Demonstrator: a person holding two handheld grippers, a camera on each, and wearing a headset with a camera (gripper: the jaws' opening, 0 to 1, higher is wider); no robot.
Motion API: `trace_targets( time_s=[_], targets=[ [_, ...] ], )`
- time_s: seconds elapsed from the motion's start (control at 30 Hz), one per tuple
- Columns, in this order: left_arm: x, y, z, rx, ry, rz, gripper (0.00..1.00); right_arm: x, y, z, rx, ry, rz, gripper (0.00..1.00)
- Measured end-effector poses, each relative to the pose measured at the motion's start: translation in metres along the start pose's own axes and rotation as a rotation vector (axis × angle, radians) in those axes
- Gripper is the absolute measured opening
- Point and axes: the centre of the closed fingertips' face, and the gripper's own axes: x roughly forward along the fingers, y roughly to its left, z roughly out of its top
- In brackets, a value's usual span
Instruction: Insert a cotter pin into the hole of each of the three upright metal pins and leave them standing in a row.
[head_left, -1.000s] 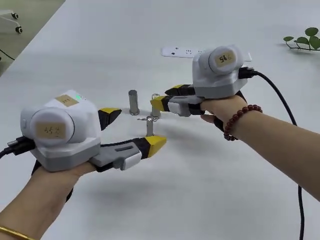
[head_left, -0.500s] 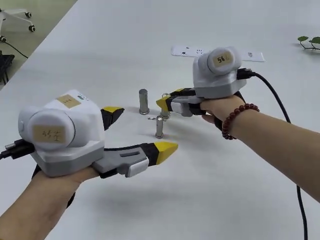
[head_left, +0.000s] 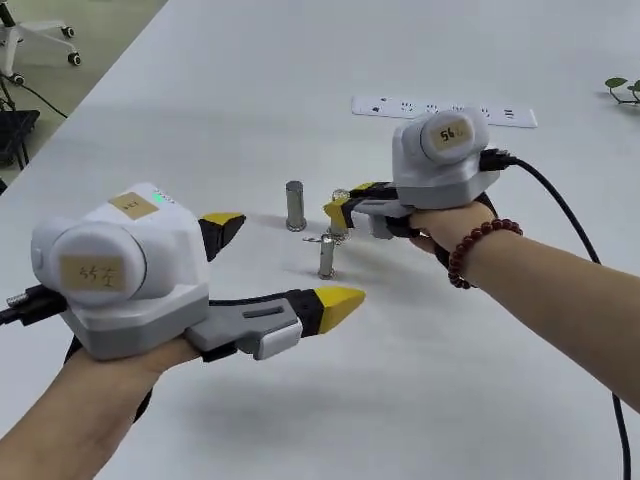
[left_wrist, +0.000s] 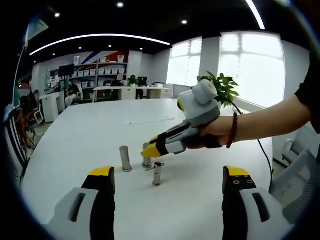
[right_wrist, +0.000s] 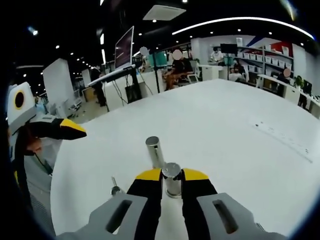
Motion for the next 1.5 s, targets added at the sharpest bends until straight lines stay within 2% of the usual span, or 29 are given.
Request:
trace_targets(
  time_s=[0.2, 0.37, 0.73, 1.07, 1.1, 1.47, 1.5],
  targets=[
    [-0.002, 0.005, -0.002, -0.008, 0.002, 0.024, 0.94, -0.009, 0.006, -0.002, -0.006, -0.003, -0.011, 0.08],
    [-0.003, 0.005, -0.002, -0.007, 0.000, 0.025, 0.99, -0.015, 0.008, -0.006, -0.036, 0.011, -0.002, 0.08],
    [-0.006, -0.001, -0.004, 0.007, 0.007, 0.013, 0.99, -0.039, 0.005, -0.020, -0.048, 0.030, 0.007, 0.08],
    [-0.008, -0.006, -0.006, 0.024, 0.016, 0.005, 0.99, -0.063, 0.020, -0.031, -0.066, 0.039, 0.022, 0.08],
    [-0.008, -0.007, -0.006, 0.023, 0.016, 0.004, 0.99, -0.064, 0.016, -0.032, -0.064, 0.041, 0.024, 0.08],
    [-0.011, -0.011, -0.006, 0.017, 0.010, 0.000, 0.98, -0.079, 0.041, -0.037, -0.124, 0.043, 0.086, 0.08],
    [-0.011, -0.012, -0.006, 0.014, 0.007, -0.004, 0.98, -0.079, 0.039, -0.038, -0.127, 0.045, 0.089, 0.08]
  ],
)
